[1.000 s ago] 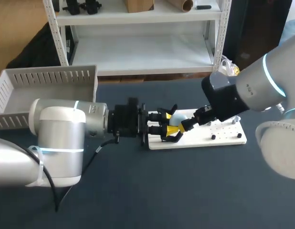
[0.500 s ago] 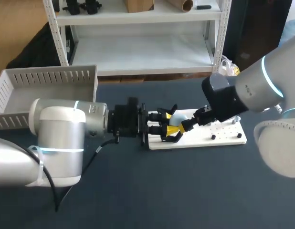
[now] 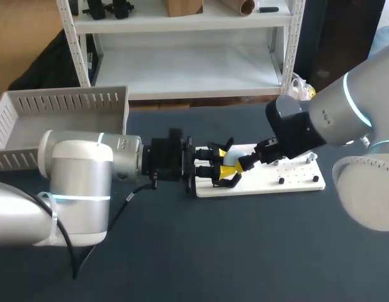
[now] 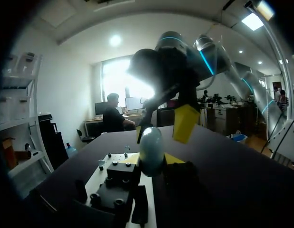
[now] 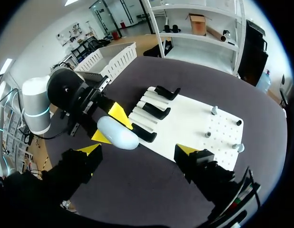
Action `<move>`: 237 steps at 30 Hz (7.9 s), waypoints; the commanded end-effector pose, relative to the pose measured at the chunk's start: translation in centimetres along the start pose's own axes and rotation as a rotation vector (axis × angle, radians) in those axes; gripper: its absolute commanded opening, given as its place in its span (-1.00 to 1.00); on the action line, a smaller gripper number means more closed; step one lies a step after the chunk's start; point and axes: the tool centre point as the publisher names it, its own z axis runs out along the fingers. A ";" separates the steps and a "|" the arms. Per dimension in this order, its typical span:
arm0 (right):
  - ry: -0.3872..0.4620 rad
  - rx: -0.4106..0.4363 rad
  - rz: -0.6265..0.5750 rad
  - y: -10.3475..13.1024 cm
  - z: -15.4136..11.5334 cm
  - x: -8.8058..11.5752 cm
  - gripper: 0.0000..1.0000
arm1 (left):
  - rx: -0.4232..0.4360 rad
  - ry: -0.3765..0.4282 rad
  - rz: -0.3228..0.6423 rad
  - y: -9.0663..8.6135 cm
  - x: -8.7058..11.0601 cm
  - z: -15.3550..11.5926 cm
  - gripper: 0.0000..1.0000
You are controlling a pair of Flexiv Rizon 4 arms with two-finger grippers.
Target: Pick up each earbud case from the left stands, insert the matching earbuds, close the lid, and place the case in the box.
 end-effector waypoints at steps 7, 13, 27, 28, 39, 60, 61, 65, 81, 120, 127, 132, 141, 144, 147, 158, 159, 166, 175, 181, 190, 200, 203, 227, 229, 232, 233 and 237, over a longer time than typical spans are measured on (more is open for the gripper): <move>-0.005 0.012 0.007 -0.2 0.3 -0.5 1.00 | -0.004 -0.004 0.002 0.0 0.1 0.1 -1.00; -0.007 0.019 0.009 -0.4 0.2 -0.7 1.00 | -0.004 -0.004 0.002 0.0 0.1 0.1 -1.00; -0.021 0.047 -0.010 -0.7 -0.5 -2.3 1.00 | -0.004 -0.004 0.002 0.0 0.1 0.1 -1.00; -0.025 0.050 -0.015 -0.7 -0.6 -2.6 1.00 | -0.004 -0.004 0.002 0.0 0.1 0.1 -1.00; -0.116 0.185 -0.088 -2.6 -5.0 -5.7 1.00 | -0.004 -0.004 0.002 0.0 0.1 0.1 -1.00; 0.092 0.544 -0.179 -15.2 -9.7 -1.3 1.00 | -0.004 -0.004 0.002 0.0 0.1 0.1 -1.00; 0.112 0.537 -0.201 -15.4 -9.3 -1.0 1.00 | -0.004 -0.004 0.002 0.0 0.1 0.1 -1.00; 0.171 0.525 -0.250 -16.1 -8.2 0.0 1.00 | -0.004 -0.004 0.002 0.0 0.1 0.1 -1.00; 0.273 0.428 -0.327 -18.1 -4.6 1.1 0.55 | -0.004 -0.004 0.002 0.0 0.1 0.1 -1.00; 0.344 0.409 -0.261 -20.3 -0.8 2.8 -0.01 | -0.004 -0.004 0.002 0.0 0.1 0.1 -1.00; 0.350 0.406 -0.257 -20.4 -0.5 3.3 0.00 | -0.004 -0.004 0.002 0.0 0.1 0.1 -1.00; 0.346 0.411 -0.260 -20.6 -0.4 3.2 -0.03 | -0.004 -0.004 0.002 0.0 0.1 0.1 -1.00; 0.353 0.410 -0.254 -20.8 -0.2 3.3 -0.11 | -0.004 -0.004 0.002 0.0 0.1 0.1 -1.00; 0.355 0.410 -0.250 -20.9 -0.2 3.3 -0.14 | -0.004 -0.004 0.002 0.0 0.1 0.1 -1.00; 0.357 0.409 -0.249 -20.9 -0.2 3.3 -0.18 | -0.004 -0.004 0.002 0.0 0.1 0.1 -1.00; 0.363 0.408 -0.245 -20.9 -0.2 3.4 -0.43 | -0.004 -0.004 0.002 0.0 0.1 0.1 -1.00; 0.364 0.408 -0.245 -20.9 -0.2 3.4 -0.47 | -0.004 -0.004 0.002 0.0 0.1 0.1 -1.00; 0.367 0.408 -0.247 -20.8 -0.2 3.6 -1.00 | -0.004 -0.004 0.002 0.0 0.1 0.1 -1.00; 0.361 0.425 -0.265 -20.4 -1.5 3.6 -1.00 | -0.004 -0.004 0.002 0.0 0.1 0.1 -1.00; 0.334 0.439 -0.280 -19.3 -3.7 3.0 -1.00 | -0.004 -0.004 0.002 0.0 0.1 0.1 -1.00; 0.315 0.481 -0.227 -14.6 -8.9 1.6 -1.00 | -0.004 -0.004 0.002 0.0 0.1 0.1 -1.00; 0.337 0.589 -0.099 -6.9 -12.5 0.1 -1.00 | -0.004 -0.004 0.002 0.0 0.1 0.1 -1.00; 0.327 0.624 -0.074 -5.2 -12.8 0.2 -1.00 | -0.004 -0.004 0.002 0.0 0.1 0.1 -1.00; 0.297 0.627 -0.009 0.6 -11.8 0.6 -1.00 | -0.004 -0.004 0.002 0.0 0.1 0.1 -1.00; 0.293 0.633 0.048 1.5 -11.6 0.1 -1.00 | -0.004 -0.004 0.002 0.0 0.1 0.1 -1.00; 0.274 0.733 0.152 2.3 -11.3 -0.8 -1.00 | -0.004 -0.004 0.002 0.0 0.1 0.1 -1.00; 0.277 0.741 0.202 2.8 -11.2 -1.0 -1.00 | -0.004 -0.004 0.002 0.0 0.1 0.1 -1.00; 0.275 0.803 0.379 4.2 -10.6 -1.5 -1.00 | -0.004 -0.004 0.002 0.0 0.1 0.1 -1.00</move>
